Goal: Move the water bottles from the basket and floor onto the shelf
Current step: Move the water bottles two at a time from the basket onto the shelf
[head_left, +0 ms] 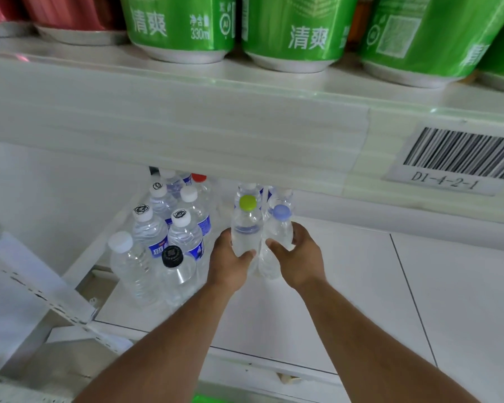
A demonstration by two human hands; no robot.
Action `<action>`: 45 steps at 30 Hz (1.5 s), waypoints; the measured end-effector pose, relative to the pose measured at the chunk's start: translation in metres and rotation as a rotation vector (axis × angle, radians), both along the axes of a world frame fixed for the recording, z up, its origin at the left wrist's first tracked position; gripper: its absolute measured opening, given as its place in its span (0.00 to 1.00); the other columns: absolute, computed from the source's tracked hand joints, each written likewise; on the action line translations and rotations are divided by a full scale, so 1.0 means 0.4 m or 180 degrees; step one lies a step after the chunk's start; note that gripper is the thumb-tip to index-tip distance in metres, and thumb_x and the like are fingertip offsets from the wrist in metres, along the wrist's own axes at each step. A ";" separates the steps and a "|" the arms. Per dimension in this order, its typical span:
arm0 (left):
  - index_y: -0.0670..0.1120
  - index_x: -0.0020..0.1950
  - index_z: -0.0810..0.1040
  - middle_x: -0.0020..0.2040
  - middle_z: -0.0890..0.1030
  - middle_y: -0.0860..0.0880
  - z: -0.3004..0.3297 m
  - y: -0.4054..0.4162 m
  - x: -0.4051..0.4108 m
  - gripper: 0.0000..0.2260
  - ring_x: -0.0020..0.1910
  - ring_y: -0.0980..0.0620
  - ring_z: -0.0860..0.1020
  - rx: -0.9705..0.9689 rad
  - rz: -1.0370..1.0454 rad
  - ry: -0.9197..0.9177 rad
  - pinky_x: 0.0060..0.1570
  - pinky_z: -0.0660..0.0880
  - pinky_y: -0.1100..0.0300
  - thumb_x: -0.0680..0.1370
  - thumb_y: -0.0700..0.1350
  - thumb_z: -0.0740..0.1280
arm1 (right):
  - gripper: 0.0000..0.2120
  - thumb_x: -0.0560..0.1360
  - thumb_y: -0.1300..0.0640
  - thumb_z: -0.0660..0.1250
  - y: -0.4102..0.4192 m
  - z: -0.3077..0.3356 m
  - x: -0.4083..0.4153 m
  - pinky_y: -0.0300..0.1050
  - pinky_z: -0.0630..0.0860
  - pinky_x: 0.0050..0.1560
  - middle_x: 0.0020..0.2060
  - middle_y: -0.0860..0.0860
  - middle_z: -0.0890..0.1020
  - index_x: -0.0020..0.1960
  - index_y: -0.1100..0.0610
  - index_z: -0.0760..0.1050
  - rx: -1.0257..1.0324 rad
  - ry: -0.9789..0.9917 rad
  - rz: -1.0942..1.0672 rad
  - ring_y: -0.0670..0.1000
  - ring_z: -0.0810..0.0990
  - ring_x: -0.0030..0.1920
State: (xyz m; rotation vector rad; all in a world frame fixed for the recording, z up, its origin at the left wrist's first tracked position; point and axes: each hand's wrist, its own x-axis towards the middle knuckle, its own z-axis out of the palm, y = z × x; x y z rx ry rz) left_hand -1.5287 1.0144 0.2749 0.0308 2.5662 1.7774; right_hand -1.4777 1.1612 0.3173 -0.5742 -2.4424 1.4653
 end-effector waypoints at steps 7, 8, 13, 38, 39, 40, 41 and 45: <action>0.48 0.75 0.64 0.71 0.72 0.47 0.003 -0.010 0.008 0.31 0.70 0.48 0.71 -0.0247 -0.0139 0.0067 0.69 0.69 0.47 0.75 0.42 0.72 | 0.23 0.73 0.45 0.72 0.012 -0.013 0.006 0.30 0.68 0.42 0.50 0.36 0.78 0.65 0.42 0.71 0.0021 -0.0016 0.0055 0.40 0.77 0.50; 0.48 0.75 0.63 0.71 0.72 0.48 0.004 -0.013 0.007 0.31 0.70 0.48 0.70 -0.0257 -0.0148 0.0060 0.69 0.69 0.47 0.75 0.42 0.72 | 0.23 0.73 0.45 0.72 0.015 -0.014 0.008 0.30 0.68 0.43 0.51 0.36 0.79 0.65 0.42 0.70 0.0021 -0.0008 0.0065 0.40 0.77 0.50; 0.49 0.77 0.60 0.74 0.69 0.50 0.006 -0.018 0.004 0.34 0.73 0.50 0.67 -0.0210 -0.0226 0.0066 0.71 0.67 0.47 0.75 0.42 0.72 | 0.24 0.73 0.45 0.72 0.014 -0.015 0.010 0.32 0.70 0.44 0.55 0.37 0.80 0.67 0.41 0.70 0.0006 -0.0012 0.0103 0.40 0.77 0.52; 0.49 0.79 0.56 0.80 0.57 0.47 0.054 -0.143 0.324 0.32 0.77 0.48 0.59 -0.2272 -0.1715 0.0102 0.73 0.61 0.55 0.78 0.52 0.64 | 0.30 0.78 0.39 0.61 -0.136 -0.009 0.359 0.49 0.67 0.65 0.71 0.52 0.71 0.74 0.54 0.63 0.1268 -0.0740 0.0046 0.56 0.69 0.69; 0.50 0.79 0.56 0.80 0.57 0.48 0.065 -0.152 0.340 0.32 0.77 0.47 0.59 -0.2575 -0.1893 0.0224 0.73 0.62 0.53 0.78 0.53 0.64 | 0.32 0.78 0.39 0.59 -0.146 -0.009 0.391 0.50 0.65 0.69 0.74 0.52 0.68 0.76 0.54 0.61 0.1555 -0.0901 0.0155 0.56 0.65 0.72; 0.50 0.79 0.56 0.80 0.56 0.48 0.077 -0.158 0.358 0.32 0.77 0.47 0.59 -0.2816 -0.2029 0.0350 0.72 0.63 0.52 0.78 0.53 0.64 | 0.33 0.79 0.38 0.58 -0.152 -0.009 0.423 0.51 0.61 0.73 0.77 0.53 0.63 0.78 0.55 0.57 0.1824 -0.1070 0.0252 0.56 0.60 0.76; 0.50 0.79 0.57 0.80 0.57 0.48 0.089 -0.160 0.378 0.31 0.76 0.46 0.60 -0.2991 -0.2132 0.0464 0.71 0.64 0.51 0.78 0.53 0.64 | 0.35 0.79 0.38 0.57 -0.157 -0.009 0.456 0.51 0.57 0.75 0.79 0.53 0.59 0.79 0.55 0.54 0.2035 -0.1203 0.0327 0.55 0.56 0.78; 0.51 0.79 0.56 0.80 0.56 0.48 0.122 -0.136 0.476 0.33 0.77 0.45 0.59 -0.3348 -0.2521 0.0614 0.71 0.62 0.49 0.77 0.53 0.65 | 0.35 0.79 0.39 0.57 -0.159 -0.005 0.602 0.53 0.54 0.77 0.78 0.54 0.59 0.79 0.56 0.55 0.2432 -0.1439 0.0353 0.56 0.53 0.78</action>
